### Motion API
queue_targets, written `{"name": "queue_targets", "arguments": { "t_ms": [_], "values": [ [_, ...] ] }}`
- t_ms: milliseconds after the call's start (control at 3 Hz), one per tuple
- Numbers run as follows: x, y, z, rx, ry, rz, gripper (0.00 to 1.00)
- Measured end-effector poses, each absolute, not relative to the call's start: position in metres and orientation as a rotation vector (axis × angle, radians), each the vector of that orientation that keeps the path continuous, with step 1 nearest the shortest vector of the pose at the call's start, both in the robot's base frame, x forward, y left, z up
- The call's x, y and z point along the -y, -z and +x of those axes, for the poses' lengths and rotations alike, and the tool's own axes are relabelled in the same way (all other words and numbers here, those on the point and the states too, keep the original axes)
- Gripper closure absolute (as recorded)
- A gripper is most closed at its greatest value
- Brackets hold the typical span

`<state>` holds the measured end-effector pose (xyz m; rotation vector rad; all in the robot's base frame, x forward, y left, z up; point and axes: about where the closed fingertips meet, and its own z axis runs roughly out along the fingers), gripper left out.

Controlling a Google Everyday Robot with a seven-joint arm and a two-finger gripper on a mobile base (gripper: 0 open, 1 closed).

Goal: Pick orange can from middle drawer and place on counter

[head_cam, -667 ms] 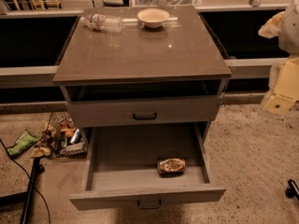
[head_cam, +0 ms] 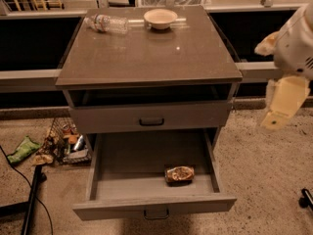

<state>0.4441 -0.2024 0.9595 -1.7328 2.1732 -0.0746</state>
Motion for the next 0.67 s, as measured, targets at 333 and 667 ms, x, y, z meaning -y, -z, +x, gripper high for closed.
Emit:
{"name": "queue_targets", "arguments": {
  "t_ms": [333,667],
  "values": [
    [0.183,-0.902,0.447,-2.138,-0.055,-1.767,0.00],
    [0.158,-0.840,0.443,-2.100,-0.201,-1.772,0.00]
  ]
}}
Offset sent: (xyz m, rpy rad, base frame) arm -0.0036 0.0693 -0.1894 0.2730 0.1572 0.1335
